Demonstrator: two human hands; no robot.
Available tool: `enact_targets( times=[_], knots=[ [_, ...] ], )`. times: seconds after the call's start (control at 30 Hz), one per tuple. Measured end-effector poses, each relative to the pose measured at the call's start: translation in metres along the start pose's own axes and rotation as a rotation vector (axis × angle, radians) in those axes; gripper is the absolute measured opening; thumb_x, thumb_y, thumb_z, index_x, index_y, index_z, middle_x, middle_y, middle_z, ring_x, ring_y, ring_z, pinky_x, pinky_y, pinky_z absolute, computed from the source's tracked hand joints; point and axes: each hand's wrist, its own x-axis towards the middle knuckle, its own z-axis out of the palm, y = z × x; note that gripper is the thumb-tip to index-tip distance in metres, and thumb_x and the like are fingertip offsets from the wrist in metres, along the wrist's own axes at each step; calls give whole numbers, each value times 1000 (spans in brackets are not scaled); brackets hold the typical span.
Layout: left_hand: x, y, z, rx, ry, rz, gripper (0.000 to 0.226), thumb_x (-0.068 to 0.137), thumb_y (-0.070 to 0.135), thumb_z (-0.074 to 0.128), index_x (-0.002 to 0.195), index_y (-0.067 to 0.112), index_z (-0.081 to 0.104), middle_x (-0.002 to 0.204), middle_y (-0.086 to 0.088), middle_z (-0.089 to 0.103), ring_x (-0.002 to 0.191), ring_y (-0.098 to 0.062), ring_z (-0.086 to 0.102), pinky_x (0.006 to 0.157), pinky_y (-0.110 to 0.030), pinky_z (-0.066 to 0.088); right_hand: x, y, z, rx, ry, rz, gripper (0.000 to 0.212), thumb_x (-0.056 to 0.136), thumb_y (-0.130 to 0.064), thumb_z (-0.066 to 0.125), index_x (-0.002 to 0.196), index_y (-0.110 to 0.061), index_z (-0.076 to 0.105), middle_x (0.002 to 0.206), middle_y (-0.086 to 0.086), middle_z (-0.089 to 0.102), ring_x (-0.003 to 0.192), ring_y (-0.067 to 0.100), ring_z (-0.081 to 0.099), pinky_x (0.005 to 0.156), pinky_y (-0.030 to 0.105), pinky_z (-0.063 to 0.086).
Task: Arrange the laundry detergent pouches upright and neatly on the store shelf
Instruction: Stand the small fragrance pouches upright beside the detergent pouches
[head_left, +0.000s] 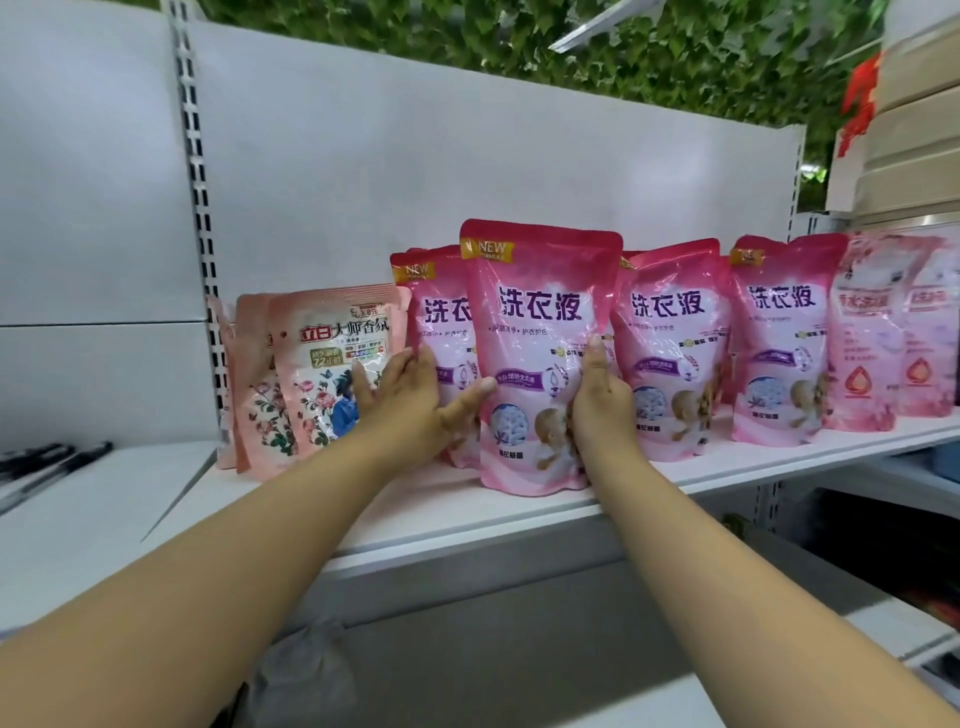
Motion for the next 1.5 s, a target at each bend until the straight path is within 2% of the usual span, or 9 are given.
enact_targets(
  times=[0.2, 0.43, 0.67, 0.9, 1.07, 1.2, 1.33, 1.43, 1.5],
  knots=[
    [-2, 4, 8, -48, -44, 109, 130, 43, 93, -11, 146, 14, -16, 156, -1, -12, 140, -12, -20, 103, -44, -30, 4, 2, -1, -6, 7, -49, 63, 93, -57, 23, 52, -16, 47, 48, -1, 47, 52, 21, 50, 64, 36, 47],
    [9, 39, 24, -93, -51, -1, 95, 79, 74, 6, 142, 11, -26, 154, -6, -24, 142, -21, -18, 107, -46, -24, 11, 2, -6, -47, 61, -91, 60, 96, -51, 24, 56, -13, 47, 56, 3, 49, 61, 22, 51, 70, 38, 44],
    [5, 46, 29, -544, -76, 5, 97, 81, 71, 28, 142, 18, -26, 152, -1, -29, 140, -18, -24, 113, -38, -12, 8, -2, -15, 217, -187, 72, 51, 92, -59, 31, 102, -22, 65, 104, 4, 68, 104, 22, 62, 99, 40, 45],
    [10, 45, 26, -950, -30, 93, 77, 80, 40, 66, 138, 25, 18, 132, 2, 44, 118, -15, 47, 101, -32, 42, 9, -4, -13, 164, -266, 64, 52, 89, -62, 35, 73, -30, 72, 93, 4, 73, 94, 24, 67, 95, 44, 48],
    [11, 49, 29, -1089, -26, 26, 74, 79, 34, 68, 137, 23, 24, 111, 8, 52, 99, -11, 54, 85, -24, 44, 3, -7, -13, 70, -196, 67, 56, 89, -61, 32, 108, -19, 63, 106, 6, 67, 102, 24, 61, 96, 41, 46],
    [11, 46, 27, -1140, -18, 36, 78, 75, 30, 70, 139, 22, 24, 117, 3, 53, 99, -14, 56, 87, -28, 46, 1, -9, -12, -1, -191, 38, 52, 91, -57, 32, 85, -16, 63, 86, 9, 67, 82, 20, 63, 82, 34, 51],
    [10, 41, 24, -1133, 88, -28, 88, 68, 34, 72, 139, 22, 21, 119, -4, 50, 103, -22, 55, 94, -40, 47, 2, -13, -8, -4, -217, 53, 68, 92, -55, 35, 106, 6, 60, 105, 31, 62, 95, 38, 62, 89, 47, 50],
    [11, 33, 18, -1259, 33, -135, 64, 79, 59, 51, 132, 25, 38, 102, -6, 59, 90, -26, 58, 88, -44, 48, -1, -10, -10, 32, -182, 33, 58, 93, -51, 37, 69, -3, 57, 62, 14, 58, 61, 25, 56, 67, 32, 47],
    [9, 32, 15, -1243, -12, -155, 53, 87, 64, 28, 89, 28, 67, 70, -1, 61, 71, -21, 57, 81, -37, 47, -3, -7, -12, 45, -131, 9, 51, 93, -49, 39, 54, -16, 38, 49, 0, 38, 48, 15, 38, 56, 27, 34]
  ],
)
